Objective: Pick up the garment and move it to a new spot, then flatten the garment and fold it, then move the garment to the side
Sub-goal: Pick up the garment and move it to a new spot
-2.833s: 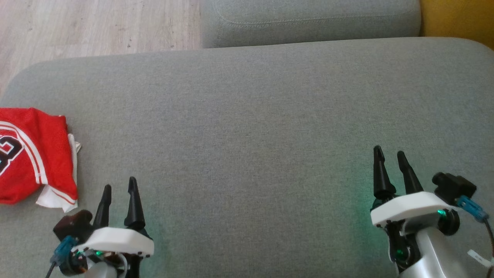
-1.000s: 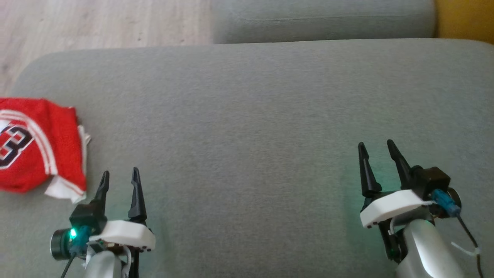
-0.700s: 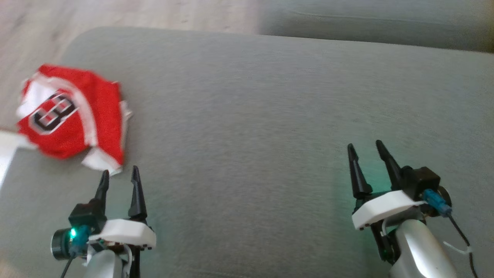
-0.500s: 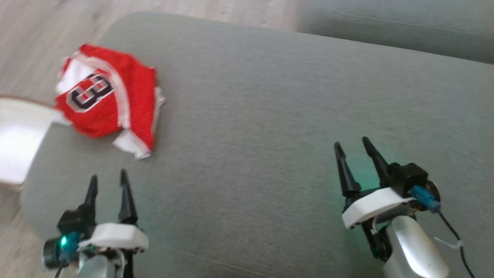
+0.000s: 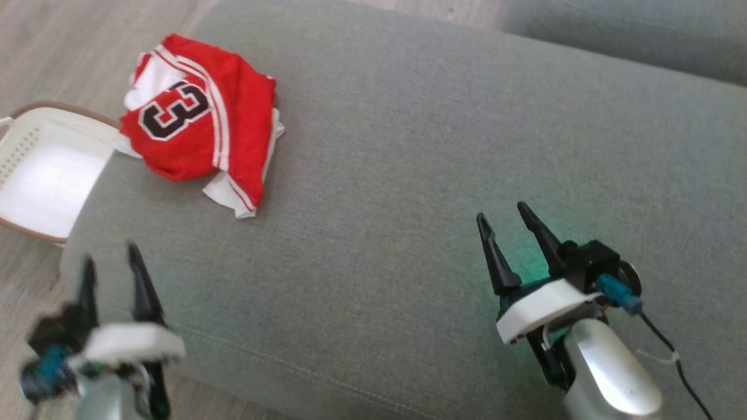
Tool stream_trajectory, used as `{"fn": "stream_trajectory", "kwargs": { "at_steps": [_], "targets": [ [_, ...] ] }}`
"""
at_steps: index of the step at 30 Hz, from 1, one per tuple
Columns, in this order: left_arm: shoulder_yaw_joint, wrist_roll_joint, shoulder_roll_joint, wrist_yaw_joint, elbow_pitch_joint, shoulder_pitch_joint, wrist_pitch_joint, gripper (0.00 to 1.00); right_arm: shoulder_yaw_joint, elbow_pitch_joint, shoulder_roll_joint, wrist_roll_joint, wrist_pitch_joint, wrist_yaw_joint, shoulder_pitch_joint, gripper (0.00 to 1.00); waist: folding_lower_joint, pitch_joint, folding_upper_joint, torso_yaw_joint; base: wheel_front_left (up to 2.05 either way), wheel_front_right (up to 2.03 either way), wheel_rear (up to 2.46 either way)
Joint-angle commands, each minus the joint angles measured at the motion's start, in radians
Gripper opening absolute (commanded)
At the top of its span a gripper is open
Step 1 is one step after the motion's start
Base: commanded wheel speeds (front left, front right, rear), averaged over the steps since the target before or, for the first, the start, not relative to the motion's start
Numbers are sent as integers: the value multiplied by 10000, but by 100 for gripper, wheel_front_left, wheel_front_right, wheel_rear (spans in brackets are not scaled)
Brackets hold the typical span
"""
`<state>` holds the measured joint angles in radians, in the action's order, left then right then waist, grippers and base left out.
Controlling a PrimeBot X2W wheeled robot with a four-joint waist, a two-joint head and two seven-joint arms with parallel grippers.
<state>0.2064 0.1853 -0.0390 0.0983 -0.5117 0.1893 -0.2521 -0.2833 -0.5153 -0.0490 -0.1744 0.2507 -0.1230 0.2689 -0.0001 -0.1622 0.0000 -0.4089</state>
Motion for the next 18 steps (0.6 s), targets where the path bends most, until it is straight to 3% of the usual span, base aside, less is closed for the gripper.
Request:
{"fn": "stream_trajectory", "kwargs": {
  "at_steps": [1,9,14,18],
  "targets": [
    [501,19,-328,81,417,874,-97,100,-226,377,-13,89,111,-77,522,100,1,-312,0,252,0,0,0],
    [234,188,-1743,313,-439,3226,-97,100,-484,656,-164,222,111,-77,929,100,1,-1367,0,1015,0,0,0],
    [-451,1138,-2558,320,-1582,4391,-97,100,-672,869,-296,221,111,-77,1132,100,1,-1843,0,1420,0,0,0],
    [-1583,2120,-3329,321,-2610,5269,51,100,-720,1046,-431,219,111,-77,1270,100,1,-2246,0,1775,0,0,0]
  ]
}}
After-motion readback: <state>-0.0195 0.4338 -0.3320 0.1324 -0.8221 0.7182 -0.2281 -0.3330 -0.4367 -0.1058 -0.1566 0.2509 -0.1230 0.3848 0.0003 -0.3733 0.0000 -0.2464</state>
